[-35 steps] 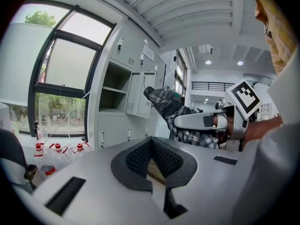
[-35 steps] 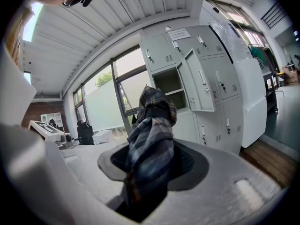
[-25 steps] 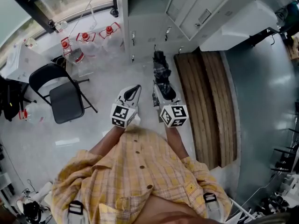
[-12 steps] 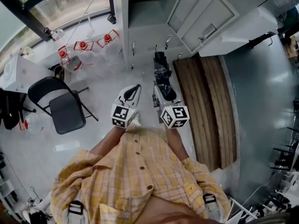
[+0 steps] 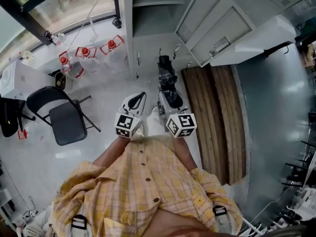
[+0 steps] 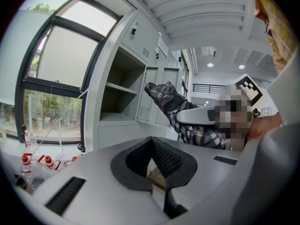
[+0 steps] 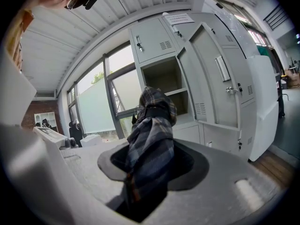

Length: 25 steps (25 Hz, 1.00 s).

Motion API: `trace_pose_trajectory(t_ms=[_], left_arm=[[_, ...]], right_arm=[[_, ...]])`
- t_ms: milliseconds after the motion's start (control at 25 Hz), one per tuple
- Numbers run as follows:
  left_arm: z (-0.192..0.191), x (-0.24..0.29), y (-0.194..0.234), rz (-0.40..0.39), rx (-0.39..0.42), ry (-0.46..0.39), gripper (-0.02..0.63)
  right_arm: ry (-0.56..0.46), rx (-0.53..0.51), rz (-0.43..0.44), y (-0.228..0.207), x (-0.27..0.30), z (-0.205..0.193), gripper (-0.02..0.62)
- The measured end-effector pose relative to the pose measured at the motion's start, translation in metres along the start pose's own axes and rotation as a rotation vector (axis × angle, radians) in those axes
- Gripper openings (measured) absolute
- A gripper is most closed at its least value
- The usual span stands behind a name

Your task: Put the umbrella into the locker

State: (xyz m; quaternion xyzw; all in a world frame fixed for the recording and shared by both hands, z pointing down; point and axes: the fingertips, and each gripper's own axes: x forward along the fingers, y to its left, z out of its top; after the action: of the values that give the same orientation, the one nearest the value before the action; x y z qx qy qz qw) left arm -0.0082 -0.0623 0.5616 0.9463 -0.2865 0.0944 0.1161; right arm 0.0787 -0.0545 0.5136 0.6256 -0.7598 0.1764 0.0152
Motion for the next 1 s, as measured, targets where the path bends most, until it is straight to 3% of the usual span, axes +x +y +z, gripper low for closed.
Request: trace_pose_trajectory(t_ms=[320,560,1000], left_arm=[[0.033,0.054,0.038,0.111,0.041,-0.027,0.005],[0.054,0.103,0.057,0.151,0.052,-0.04,0.005],[0.073,0.137,0.078,0.243,0.055,-0.041,0.005]], right_arm=[[-0.002,-0.024,0.095,-0.038,0.056,0.025,0.181],[-0.001,-0.049,0.144,-0.071,0.096,0.046,0.181],[0.008,-0.054,0.217,-0.103,0.14,0.067,0.181]])
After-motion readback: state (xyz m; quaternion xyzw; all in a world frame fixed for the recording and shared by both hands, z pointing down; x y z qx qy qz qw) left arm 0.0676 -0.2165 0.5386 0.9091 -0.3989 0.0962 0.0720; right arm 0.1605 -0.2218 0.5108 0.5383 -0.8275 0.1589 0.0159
